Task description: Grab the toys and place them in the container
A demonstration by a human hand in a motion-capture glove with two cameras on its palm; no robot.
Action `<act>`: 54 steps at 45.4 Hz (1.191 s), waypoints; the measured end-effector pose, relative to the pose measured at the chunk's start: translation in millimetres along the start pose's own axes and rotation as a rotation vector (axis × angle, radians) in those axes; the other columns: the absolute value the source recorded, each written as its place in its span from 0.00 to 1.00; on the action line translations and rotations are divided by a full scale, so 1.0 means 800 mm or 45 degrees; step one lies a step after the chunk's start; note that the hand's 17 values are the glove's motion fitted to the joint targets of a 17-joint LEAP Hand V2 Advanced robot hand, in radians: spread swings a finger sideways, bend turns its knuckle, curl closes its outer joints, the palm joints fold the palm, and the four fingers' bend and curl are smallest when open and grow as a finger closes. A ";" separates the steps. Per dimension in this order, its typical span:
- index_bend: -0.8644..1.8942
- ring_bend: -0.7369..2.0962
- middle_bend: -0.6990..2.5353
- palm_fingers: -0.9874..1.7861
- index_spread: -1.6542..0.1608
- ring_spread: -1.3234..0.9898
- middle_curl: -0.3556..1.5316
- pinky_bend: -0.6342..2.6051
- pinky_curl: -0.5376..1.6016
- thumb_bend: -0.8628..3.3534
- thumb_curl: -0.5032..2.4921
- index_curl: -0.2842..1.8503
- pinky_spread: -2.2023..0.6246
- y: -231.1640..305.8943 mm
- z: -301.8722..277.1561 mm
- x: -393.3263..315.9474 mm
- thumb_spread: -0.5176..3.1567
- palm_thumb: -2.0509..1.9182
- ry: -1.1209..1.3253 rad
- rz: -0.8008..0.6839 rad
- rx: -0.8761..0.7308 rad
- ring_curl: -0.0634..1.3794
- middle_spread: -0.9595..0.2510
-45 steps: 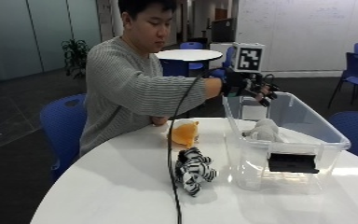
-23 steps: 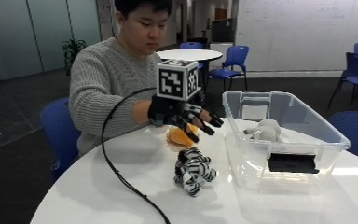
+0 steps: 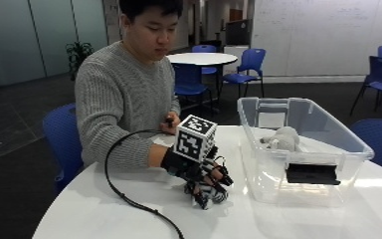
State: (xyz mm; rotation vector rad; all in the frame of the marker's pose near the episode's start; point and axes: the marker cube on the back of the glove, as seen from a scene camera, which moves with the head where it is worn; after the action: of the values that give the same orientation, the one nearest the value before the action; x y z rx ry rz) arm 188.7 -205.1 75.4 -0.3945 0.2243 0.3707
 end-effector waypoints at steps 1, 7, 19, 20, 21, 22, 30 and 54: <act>0.39 0.37 0.27 0.35 0.69 0.53 0.37 0.56 0.42 0.20 0.31 0.34 0.79 -0.001 0.002 0.000 0.50 0.52 -0.002 0.001 0.003 0.26 0.65; 0.41 0.35 0.27 0.38 0.68 0.53 0.37 0.56 0.42 0.20 0.30 0.35 0.79 -0.004 0.007 -0.002 0.49 0.53 0.006 0.004 0.011 0.24 0.65; 0.38 0.39 0.37 0.52 0.69 0.50 0.42 0.50 0.38 0.23 0.32 0.34 0.76 -0.017 0.011 -0.015 0.50 0.59 0.105 -0.021 0.136 0.25 0.62; 0.37 0.41 0.38 0.54 0.69 0.48 0.43 0.50 0.38 0.23 0.33 0.35 0.76 -0.019 0.011 -0.017 0.50 0.60 0.114 -0.027 0.152 0.26 0.61; 0.37 0.43 0.38 0.55 0.69 0.47 0.43 0.50 0.38 0.24 0.34 0.35 0.75 -0.020 0.011 -0.018 0.50 0.62 0.122 -0.034 0.165 0.27 0.60; 0.38 0.45 0.38 0.59 0.69 0.45 0.43 0.50 0.39 0.25 0.35 0.35 0.73 -0.022 0.010 -0.019 0.49 0.63 0.128 -0.040 0.174 0.29 0.59; 0.42 0.48 0.39 0.64 0.69 0.38 0.46 0.51 0.40 0.25 0.38 0.40 0.68 -0.024 0.009 -0.023 0.45 0.67 0.115 -0.061 0.210 0.33 0.55; 0.46 0.49 0.41 0.62 0.69 0.31 0.55 0.52 0.43 0.23 0.46 0.52 0.66 -0.022 -0.302 -0.133 0.36 0.67 0.198 -0.481 0.619 0.40 0.51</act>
State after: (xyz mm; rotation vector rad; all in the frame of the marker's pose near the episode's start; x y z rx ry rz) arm 65.2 -352.5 -105.7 0.0190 0.3739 -0.0920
